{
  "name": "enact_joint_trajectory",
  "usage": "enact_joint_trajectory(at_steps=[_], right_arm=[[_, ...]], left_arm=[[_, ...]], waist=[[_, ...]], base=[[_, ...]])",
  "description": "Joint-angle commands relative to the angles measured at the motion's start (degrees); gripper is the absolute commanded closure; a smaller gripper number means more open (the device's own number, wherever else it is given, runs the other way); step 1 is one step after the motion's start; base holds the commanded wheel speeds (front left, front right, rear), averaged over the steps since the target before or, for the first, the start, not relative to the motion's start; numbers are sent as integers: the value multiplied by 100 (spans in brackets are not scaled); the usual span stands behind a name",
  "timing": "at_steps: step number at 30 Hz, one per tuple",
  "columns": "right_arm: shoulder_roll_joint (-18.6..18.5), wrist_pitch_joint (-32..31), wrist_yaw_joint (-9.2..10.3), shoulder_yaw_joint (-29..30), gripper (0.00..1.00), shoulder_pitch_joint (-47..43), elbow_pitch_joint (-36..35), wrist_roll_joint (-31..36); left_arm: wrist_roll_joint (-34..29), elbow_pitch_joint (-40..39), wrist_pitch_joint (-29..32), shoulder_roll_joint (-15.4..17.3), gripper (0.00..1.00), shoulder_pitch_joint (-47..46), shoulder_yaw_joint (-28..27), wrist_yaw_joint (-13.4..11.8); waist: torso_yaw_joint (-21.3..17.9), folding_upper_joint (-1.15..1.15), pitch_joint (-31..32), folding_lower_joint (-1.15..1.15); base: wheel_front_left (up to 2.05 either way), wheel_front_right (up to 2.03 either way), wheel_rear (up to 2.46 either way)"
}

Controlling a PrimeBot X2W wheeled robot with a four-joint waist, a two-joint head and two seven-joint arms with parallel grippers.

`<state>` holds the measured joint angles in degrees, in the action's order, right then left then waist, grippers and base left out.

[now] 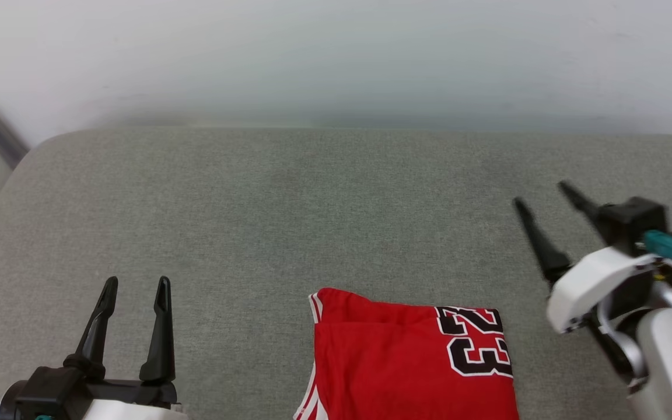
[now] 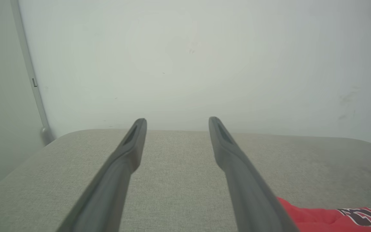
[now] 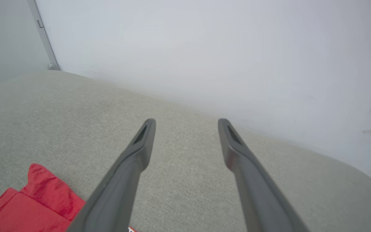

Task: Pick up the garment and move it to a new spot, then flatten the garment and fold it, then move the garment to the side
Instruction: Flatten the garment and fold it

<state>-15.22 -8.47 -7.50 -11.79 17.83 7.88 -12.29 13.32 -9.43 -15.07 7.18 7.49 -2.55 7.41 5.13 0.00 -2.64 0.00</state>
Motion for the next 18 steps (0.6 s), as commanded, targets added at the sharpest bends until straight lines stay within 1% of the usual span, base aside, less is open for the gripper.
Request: enact_joint_trajectory(at_steps=[1, 5, 6, 9, 12, 16, 18], right_arm=[[-86, 196, 2, 104, 0, 19, -93, 62], [-253, 851, 3, 513, 0, -377, -442, 281], [-230, 986, 3, 644, 0, -509, -531, 317], [-24, 1326, 2, 1106, 0, -949, -824, 429], [231, 1631, 2, 1436, 0, -1401, -1107, 544], [573, 1865, 2, 1665, 0, -1826, -1300, 635], [681, 1928, 2, 1695, 0, -1947, -1331, 687]], left_arm=[[4, -8, -13, 38, 0, -74, -9, 6], [28, 32, -13, 63, 0, -79, 39, 6], [40, 45, -13, 58, 0, -71, 54, 6], [61, 110, -13, 64, 0, -4, 141, 6], [90, 162, -13, 66, 0, 42, 199, 6], [76, 186, -13, 37, 0, 105, 252, 6], [78, 198, -13, 26, 0, 114, 258, 6]], waist=[[-40, 0, -25, 0], [-106, 0, -46, 0], [-118, 0, -50, 0], [-139, 0, -49, 0], [-158, 0, -49, 0], [-174, 0, -55, 0], [-173, 0, -56, 0]], base=[[0, 0, 0], [0, 0, 0], [0, 0, 0], [0, 0, 0], [0, 0, 0], [0, 0, 0], [0, 0, 0]])
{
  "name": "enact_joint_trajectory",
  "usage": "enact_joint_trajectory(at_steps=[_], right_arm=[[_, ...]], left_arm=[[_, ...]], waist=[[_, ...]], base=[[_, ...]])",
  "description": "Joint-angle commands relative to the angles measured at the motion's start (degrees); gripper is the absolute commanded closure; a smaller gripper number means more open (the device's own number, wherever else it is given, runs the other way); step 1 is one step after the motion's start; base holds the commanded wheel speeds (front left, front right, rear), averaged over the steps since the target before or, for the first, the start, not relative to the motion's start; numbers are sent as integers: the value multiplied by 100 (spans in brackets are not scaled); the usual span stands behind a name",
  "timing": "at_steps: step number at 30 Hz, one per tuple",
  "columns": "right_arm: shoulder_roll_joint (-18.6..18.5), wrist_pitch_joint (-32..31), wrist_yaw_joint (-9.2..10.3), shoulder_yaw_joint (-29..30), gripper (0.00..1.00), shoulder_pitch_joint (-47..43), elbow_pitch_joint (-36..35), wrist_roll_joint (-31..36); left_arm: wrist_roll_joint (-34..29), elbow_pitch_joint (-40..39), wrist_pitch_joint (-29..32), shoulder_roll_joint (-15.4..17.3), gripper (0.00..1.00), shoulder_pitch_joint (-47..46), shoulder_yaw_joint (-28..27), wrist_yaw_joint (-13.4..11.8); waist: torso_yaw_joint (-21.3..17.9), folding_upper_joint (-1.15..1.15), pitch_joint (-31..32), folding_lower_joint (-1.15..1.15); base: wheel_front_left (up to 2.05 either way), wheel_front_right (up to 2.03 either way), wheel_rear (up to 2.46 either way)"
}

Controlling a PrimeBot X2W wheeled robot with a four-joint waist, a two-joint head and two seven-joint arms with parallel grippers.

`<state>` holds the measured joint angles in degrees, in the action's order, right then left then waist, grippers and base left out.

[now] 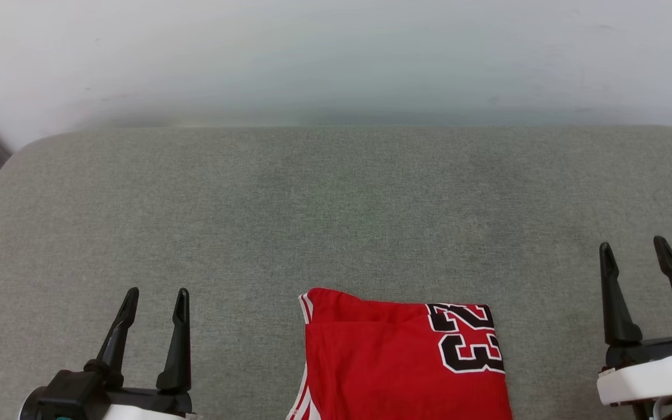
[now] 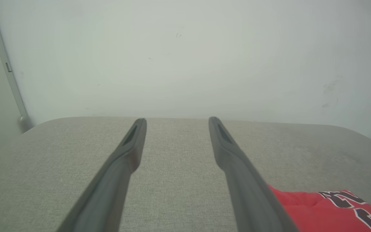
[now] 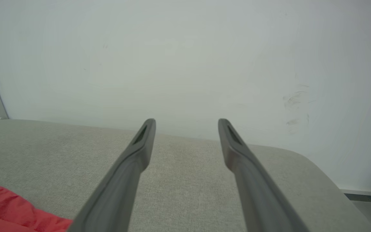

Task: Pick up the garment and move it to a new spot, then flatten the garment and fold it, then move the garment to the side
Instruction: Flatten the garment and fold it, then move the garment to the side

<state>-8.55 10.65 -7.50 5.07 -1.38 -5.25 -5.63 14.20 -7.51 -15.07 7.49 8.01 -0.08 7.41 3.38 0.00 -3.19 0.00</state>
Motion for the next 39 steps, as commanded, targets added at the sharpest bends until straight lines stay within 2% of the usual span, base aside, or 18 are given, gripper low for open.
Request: enact_joint_trajectory(at_steps=[1, 9, 17, 20, 24, 29, 33, 39], right_arm=[[58, 46, 3, -7, 0, -85, -27, 50], [261, 75, 2, -57, 0, -174, -15, 143], [247, -1, 2, -140, 0, -144, 54, 233], [103, -284, 2, -315, 0, -96, 48, 71], [-298, -1368, 2, -761, 0, 46, -27, -390], [-878, -3535, 1, -1360, 0, 13, -285, -1070], [-860, -5056, 2, -1382, 0, 26, -579, -1525], [-557, -6464, 2, -1208, 0, 180, -557, -1398]], left_arm=[[-9, 9, -13, -12, 0, 58, 18, 6], [-28, 15, -13, -22, 0, -40, 72, 6], [-51, 24, -13, 1, 0, -45, 88, 6], [-62, 24, -13, 5, 0, -63, 112, 6], [-85, 29, -13, 26, 0, -96, 164, 6], [-102, 39, -13, 19, 0, -147, 223, 6], [-125, 58, -13, 24, 0, -249, 290, 6], [-121, 109, -13, 29, 0, -452, 444, 6]], waist=[[4, 0, 3, 0], [16, 0, 29, 0], [1, 0, 23, 0], [8, 0, -12, 0], [28, 0, -74, 0], [94, 0, -213, 0], [191, 0, -374, 0], [434, 0, -658, 0]], base=[[0, 0, 0], [0, 0, 0], [0, 0, 0], [0, 0, 0], [0, 0, 0], [0, 0, 0], [0, 0, 0], [0, 0, 0]])
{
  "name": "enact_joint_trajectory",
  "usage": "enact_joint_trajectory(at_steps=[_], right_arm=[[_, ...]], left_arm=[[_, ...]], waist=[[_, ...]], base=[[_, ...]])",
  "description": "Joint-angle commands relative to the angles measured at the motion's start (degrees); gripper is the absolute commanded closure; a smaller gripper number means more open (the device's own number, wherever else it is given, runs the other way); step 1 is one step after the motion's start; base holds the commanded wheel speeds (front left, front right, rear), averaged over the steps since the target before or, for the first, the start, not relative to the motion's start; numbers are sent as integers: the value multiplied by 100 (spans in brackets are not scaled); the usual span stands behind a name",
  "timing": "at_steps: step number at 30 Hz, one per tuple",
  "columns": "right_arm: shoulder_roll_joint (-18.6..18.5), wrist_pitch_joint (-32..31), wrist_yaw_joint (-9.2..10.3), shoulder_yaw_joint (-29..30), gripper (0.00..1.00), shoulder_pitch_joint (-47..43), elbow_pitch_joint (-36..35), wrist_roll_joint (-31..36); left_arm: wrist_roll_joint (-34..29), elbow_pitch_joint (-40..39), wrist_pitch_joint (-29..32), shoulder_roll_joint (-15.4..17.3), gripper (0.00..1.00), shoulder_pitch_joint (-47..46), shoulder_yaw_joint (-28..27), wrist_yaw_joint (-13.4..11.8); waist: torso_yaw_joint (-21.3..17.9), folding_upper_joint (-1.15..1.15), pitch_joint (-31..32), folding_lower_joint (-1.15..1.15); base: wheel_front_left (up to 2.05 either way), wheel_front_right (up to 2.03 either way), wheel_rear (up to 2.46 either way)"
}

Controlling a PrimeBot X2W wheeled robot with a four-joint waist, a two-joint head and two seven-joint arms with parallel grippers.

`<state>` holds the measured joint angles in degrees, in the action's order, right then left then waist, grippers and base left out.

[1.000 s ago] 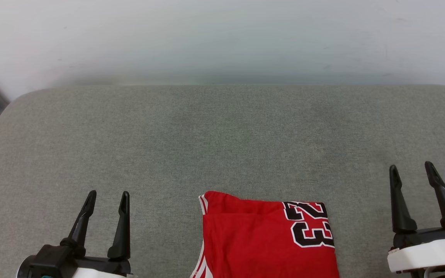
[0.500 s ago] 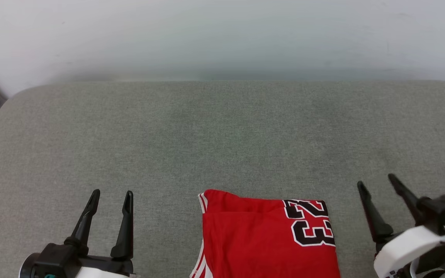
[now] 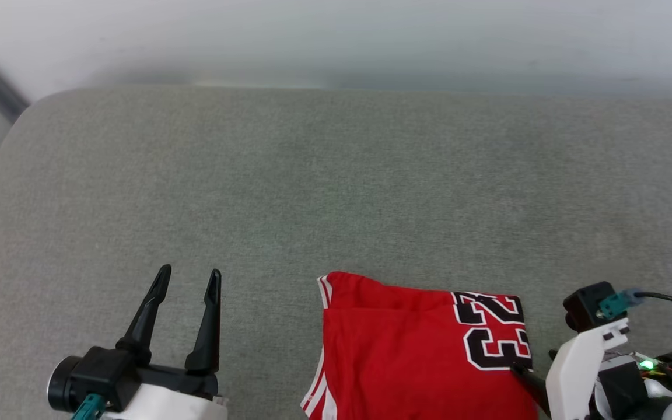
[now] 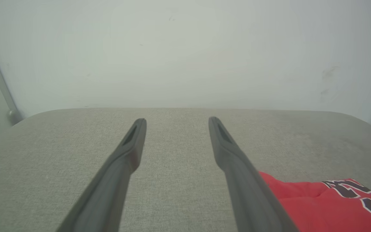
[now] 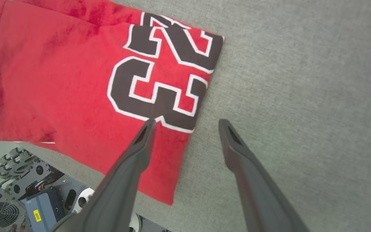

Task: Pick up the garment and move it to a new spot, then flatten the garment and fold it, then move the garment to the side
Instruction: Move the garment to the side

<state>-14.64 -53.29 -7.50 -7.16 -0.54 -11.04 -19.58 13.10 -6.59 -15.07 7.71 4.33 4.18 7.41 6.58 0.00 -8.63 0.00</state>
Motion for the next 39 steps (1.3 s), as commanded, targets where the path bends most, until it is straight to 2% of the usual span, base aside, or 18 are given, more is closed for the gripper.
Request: enact_joint_trajectory(at_steps=[1, 9, 16, 18, 19, 23, 30, 39], right_arm=[[78, -200, 2, 32, 0, 119, 52, 57], [339, -577, 2, -5, 0, 190, 549, 295], [382, -362, 2, -298, 0, 140, 1198, 491], [412, -184, 2, -364, 75, 205, 1384, 570], [421, -104, 2, -413, 100, 238, 1460, 580], [257, 198, 3, -560, 100, 428, 1557, 705], [-416, 541, 6, -1078, 100, 1016, 1365, 1092], [-1862, 455, 5, -1842, 100, 2092, 856, 1316]], left_arm=[[-19, 26, -13, 14, 0, -128, 52, 6], [16, 130, -13, 56, 0, -352, 264, 6], [12, 200, -13, 12, 0, -376, 343, 6], [10, 219, -13, -1, 0, -376, 354, 6], [9, 231, -13, -7, 0, -370, 356, 6], [-3, 260, -13, -7, 0, -326, 380, 6], [120, 192, -13, -94, 0, -269, 414, 6], [88, 138, -13, -178, 0, -593, 937, 6]], waist=[[166, 0, -162, 0], [537, 0, -379, 0], [665, 0, -388, 0], [676, 0, -361, 0], [673, 0, -338, 0], [585, 0, -234, 0], [135, 0, -88, 0], [-844, 0, -541, 0]], base=[[0, 0, 0], [0, 0, 0], [0, 0, 0], [0, 0, 0], [0, 0, 0], [0, 0, 0], [0, 0, 0], [0, 0, 0]])
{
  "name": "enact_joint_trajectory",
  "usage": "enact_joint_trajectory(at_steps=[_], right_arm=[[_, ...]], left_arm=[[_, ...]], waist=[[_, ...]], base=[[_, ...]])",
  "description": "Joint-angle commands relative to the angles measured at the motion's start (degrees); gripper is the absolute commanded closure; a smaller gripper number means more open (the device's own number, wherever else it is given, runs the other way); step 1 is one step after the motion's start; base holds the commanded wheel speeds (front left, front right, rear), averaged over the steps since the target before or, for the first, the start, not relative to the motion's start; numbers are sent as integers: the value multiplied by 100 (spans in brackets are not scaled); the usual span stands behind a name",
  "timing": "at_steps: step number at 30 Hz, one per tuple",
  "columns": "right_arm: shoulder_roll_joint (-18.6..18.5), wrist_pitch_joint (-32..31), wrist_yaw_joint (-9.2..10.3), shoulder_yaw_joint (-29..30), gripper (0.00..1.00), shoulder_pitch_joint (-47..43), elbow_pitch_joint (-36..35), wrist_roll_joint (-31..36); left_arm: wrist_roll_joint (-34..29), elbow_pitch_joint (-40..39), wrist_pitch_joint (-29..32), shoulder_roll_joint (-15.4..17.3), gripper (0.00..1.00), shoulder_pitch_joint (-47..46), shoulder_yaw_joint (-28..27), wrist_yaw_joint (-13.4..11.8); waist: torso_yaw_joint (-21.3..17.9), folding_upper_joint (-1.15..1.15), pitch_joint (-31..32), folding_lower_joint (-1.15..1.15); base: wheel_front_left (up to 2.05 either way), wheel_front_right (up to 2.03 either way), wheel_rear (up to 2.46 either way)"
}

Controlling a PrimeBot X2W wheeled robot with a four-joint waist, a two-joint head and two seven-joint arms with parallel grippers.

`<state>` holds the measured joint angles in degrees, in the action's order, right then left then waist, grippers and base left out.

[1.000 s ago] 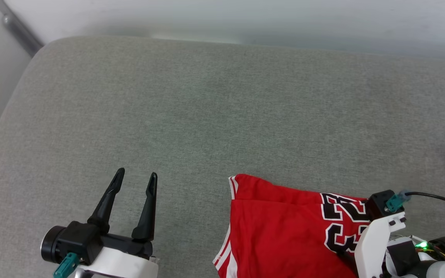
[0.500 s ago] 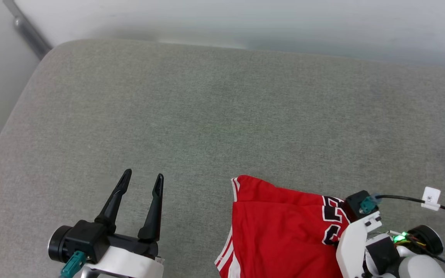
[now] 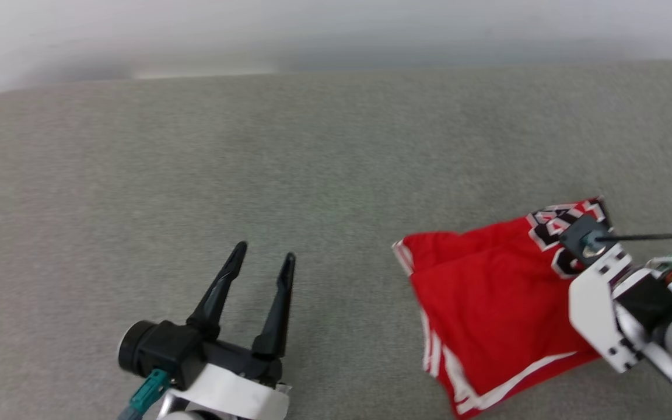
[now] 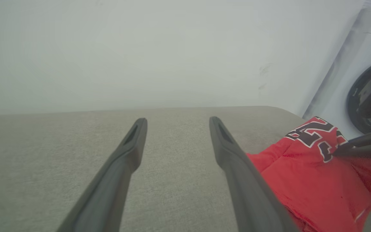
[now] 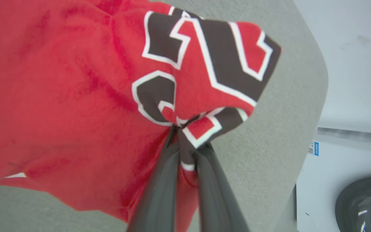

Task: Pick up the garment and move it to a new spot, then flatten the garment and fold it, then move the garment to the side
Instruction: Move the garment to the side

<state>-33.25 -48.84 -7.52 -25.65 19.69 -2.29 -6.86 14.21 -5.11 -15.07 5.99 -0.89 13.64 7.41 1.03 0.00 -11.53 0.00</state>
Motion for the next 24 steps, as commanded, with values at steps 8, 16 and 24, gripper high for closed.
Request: enact_joint_trajectory(at_steps=[8, 16, 24], right_arm=[[-1312, 224, 6, 46, 100, 746, 0, -84], [-1919, 1094, 7, 905, 100, 770, 699, -111], [-1926, 2189, 8, 1802, 100, 878, 1770, 320]], left_arm=[[8, 2, -13, 137, 0, -806, 563, 6], [34, -56, -13, 492, 0, -1506, 927, 6], [48, -158, -13, 788, 0, -1980, 1089, 6]], waist=[[-1025, 0, -1084, 0], [-1339, 0, -1987, 0], [-1294, 0, -2646, 0]], base=[[0, 0, 0], [0, 0, 0], [0, 0, 0]])
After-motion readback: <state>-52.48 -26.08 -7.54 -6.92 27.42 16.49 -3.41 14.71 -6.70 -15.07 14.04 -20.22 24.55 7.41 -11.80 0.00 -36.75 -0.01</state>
